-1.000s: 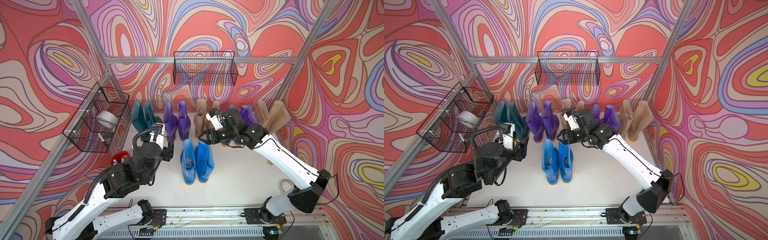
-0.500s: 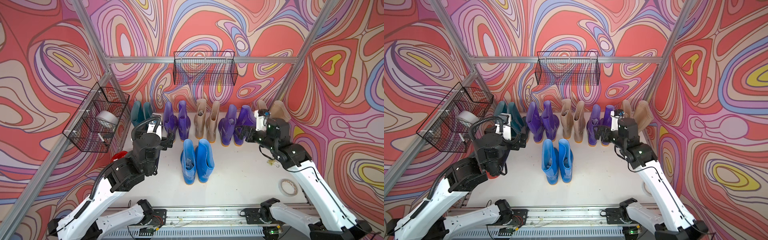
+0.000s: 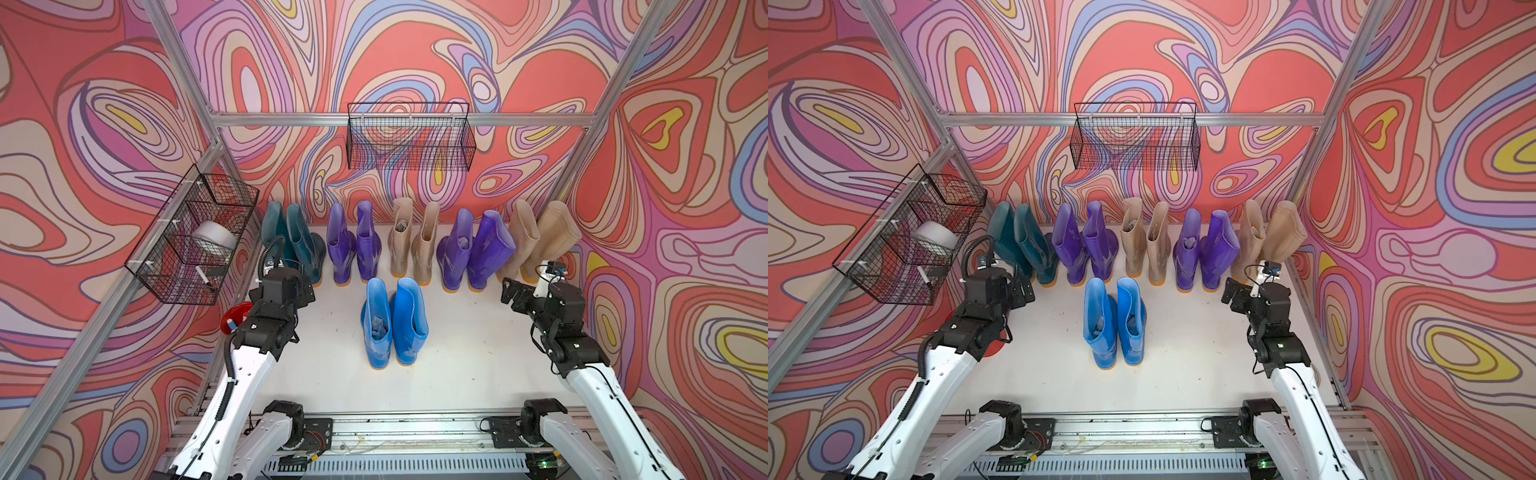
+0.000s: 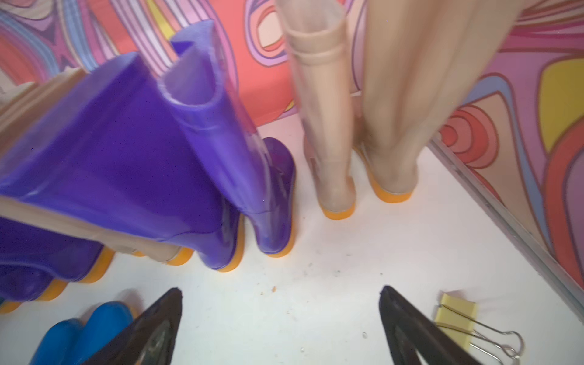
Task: Match and arrange rain boots in pairs
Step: Reset both arms
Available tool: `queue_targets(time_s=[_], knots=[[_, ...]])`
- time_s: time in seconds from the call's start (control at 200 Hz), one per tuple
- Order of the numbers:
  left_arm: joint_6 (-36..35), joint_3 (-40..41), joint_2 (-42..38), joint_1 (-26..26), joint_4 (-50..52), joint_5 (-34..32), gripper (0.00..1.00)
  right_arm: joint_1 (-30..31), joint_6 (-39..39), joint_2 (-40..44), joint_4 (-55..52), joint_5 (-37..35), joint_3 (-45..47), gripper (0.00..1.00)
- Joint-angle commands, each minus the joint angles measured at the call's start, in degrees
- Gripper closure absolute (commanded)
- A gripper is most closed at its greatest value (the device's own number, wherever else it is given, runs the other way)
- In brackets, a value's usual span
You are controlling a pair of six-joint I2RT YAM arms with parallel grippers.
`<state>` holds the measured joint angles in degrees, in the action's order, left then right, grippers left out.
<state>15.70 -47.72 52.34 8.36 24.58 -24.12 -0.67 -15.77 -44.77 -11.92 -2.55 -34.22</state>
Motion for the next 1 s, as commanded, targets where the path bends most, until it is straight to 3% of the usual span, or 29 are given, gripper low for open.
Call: queue_targets(time_s=[0.0, 0.16, 0.34, 0.471, 0.606, 0.746, 0.991], knots=[[1.63, 3.99, 1.02, -2.42, -12.29, -0.21, 0.00, -3.74, 2.53, 1.11, 12.64, 0.71, 5.05, 0.02], [-1.14, 11.98, 6.86, -5.14, -26.24, 1.39, 0.00, -7.53, 6.40, -3.98, 19.75, 0.18, 9.35, 0.02], [-5.41, 23.96, 12.16, -7.04, -49.28, 3.73, 0.00, -8.41, 11.39, -10.55, 38.02, 0.35, 16.59, 0.02], [-6.46, 27.07, 16.82, -8.35, -57.90, 7.61, 0.00, -8.68, 11.60, -17.80, 51.07, 0.50, 19.66, 0.02], [-8.25, 29.47, 22.34, -9.49, -66.99, 12.36, 0.00, -8.87, 9.61, -28.81, 60.04, 7.79, 18.11, 0.02], [-9.40, 31.62, 25.36, -10.83, -75.89, 18.57, 0.00, -8.88, 7.45, -39.82, 74.73, 10.00, 18.74, 0.02], [-12.32, 35.45, 34.16, -11.96, -91.62, 29.67, 0.00, -8.80, 7.78, -51.68, 85.72, 13.73, 17.87, 0.02]])
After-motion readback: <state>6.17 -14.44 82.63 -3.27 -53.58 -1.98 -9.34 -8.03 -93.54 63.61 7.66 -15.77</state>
